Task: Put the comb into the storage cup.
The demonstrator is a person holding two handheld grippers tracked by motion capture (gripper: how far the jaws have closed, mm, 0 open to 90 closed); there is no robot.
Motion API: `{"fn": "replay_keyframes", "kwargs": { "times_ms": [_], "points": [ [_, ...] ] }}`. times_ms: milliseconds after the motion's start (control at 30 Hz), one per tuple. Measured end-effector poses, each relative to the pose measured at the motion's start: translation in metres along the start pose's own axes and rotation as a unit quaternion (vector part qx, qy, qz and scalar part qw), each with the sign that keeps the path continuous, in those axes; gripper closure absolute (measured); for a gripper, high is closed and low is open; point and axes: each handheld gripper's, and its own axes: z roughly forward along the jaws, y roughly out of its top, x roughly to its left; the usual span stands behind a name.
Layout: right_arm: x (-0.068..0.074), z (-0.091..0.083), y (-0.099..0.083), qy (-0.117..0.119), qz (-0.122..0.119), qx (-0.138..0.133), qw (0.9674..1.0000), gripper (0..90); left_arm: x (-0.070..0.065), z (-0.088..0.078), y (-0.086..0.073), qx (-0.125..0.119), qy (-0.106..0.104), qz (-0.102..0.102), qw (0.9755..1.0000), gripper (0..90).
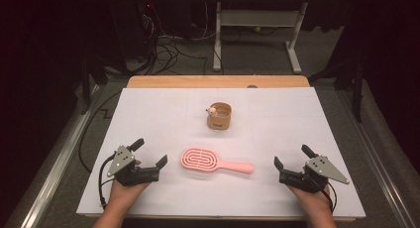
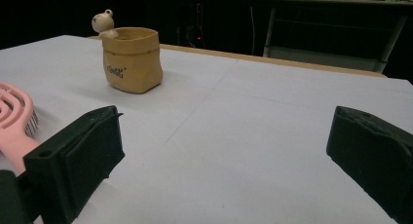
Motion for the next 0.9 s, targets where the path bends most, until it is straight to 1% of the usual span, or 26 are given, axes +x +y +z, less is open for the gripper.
{"fn": "replay_keyframes", "kwargs": {
  "times_ms": [100, 167, 233, 267, 333, 367, 433, 467, 567, 600, 733, 800, 867, 900],
  "points": [
    [-0.0022, -0.0005, -0.0005, 0.002, 0.003, 0.000, 1.0000, 0.3, 0.0004, 0.0019, 0.0009, -0.003, 0.000, -0.006, 1.0000, 0.0],
    [-0.0040, -0.0027, -0.0005, 0.000, 0.004, 0.001, 1.0000, 0.3, 0.0002, 0.0043, 0.0001, 0.006, -0.004, -0.010, 0.9999, 0.0],
    [-0.0043, -0.0035, -0.0007, -0.001, 0.003, 0.003, 1.0000, 0.3, -0.0007, 0.0041, -0.0003, 0.009, -0.005, -0.010, 0.9999, 0.0],
    [-0.0053, -0.0041, -0.0010, -0.001, 0.004, 0.008, 1.0000, 0.3, -0.0032, 0.0027, -0.0012, 0.011, -0.005, -0.002, 0.9999, 0.0],
    [-0.0065, -0.0049, -0.0009, -0.005, 0.004, 0.010, 0.9999, 0.3, -0.0046, 0.0014, -0.0013, 0.010, -0.008, 0.000, 0.9999, 0.0],
    [-0.0065, -0.0049, -0.0009, -0.005, 0.004, 0.010, 0.9999, 0.3, -0.0046, 0.0014, -0.0013, 0.010, -0.008, 0.000, 0.9999, 0.0],
    [-0.0070, -0.0063, -0.0012, -0.006, 0.011, 0.013, 0.9998, 0.3, -0.0051, -0.0003, -0.0013, 0.006, -0.009, -0.002, 0.9999, 0.0],
    [-0.0068, -0.0069, -0.0010, -0.005, 0.011, 0.015, 0.9998, 0.3, -0.0052, -0.0006, -0.0018, 0.005, -0.011, -0.003, 0.9999, 0.0],
    [-0.0058, -0.0083, 0.0005, -0.005, 0.009, 0.013, 0.9999, 0.3, -0.0056, 0.0000, -0.0027, 0.008, -0.013, 0.000, 0.9999, 0.0],
    [-0.0055, -0.0081, 0.0007, -0.004, 0.008, 0.013, 0.9999, 0.3, -0.0062, 0.0004, -0.0027, 0.006, -0.013, 0.001, 0.9999, 0.0],
    [-0.0045, -0.0051, 0.0004, 0.005, 0.003, 0.022, 0.9997, 0.3, -0.0069, 0.0009, -0.0023, 0.004, -0.015, 0.004, 0.9999, 0.0],
    [-0.0046, -0.0019, -0.0009, 0.010, 0.003, 0.035, 0.9993, 0.3, -0.0060, 0.0006, -0.0024, 0.005, -0.014, 0.002, 0.9999, 0.0],
    [-0.0042, -0.0002, -0.0013, 0.013, -0.001, 0.045, 0.9989, 0.3, -0.0057, -0.0001, -0.0025, 0.004, -0.013, 0.003, 0.9999, 0.0],
    [-0.0042, -0.0002, -0.0013, 0.013, -0.001, 0.045, 0.9989, 0.3, -0.0058, -0.0003, -0.0026, 0.004, -0.013, 0.003, 0.9999, 0.0]
  ]
}}
